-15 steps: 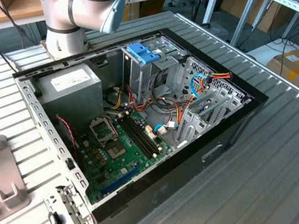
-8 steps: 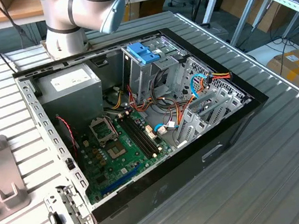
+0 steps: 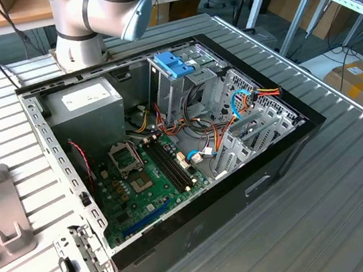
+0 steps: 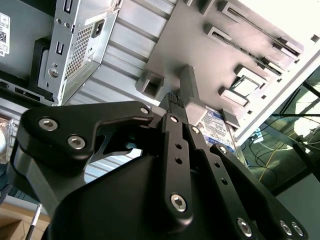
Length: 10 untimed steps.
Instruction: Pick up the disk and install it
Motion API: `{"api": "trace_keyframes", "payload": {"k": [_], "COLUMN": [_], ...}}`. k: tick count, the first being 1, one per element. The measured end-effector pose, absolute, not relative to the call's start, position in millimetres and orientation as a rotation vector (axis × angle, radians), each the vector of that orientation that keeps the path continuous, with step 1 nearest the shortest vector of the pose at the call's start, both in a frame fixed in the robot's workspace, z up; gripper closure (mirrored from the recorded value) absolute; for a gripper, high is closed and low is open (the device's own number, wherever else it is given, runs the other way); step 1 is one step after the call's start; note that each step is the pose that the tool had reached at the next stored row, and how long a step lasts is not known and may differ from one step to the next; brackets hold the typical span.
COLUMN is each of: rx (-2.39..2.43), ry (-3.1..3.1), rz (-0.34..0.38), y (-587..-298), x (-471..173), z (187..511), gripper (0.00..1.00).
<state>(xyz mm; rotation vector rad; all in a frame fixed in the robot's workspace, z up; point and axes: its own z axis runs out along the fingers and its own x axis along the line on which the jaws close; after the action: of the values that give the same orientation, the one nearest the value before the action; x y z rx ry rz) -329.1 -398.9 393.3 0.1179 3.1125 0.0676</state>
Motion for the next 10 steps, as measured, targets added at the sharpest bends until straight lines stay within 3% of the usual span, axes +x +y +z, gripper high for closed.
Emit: {"api": "trace_keyframes", "payload": {"k": [10], "rx": [0.118], "ry": [3.112], "rz": [0.068], "y": [-399], "x": [-352], "z": [393], "gripper": [0.89]}}
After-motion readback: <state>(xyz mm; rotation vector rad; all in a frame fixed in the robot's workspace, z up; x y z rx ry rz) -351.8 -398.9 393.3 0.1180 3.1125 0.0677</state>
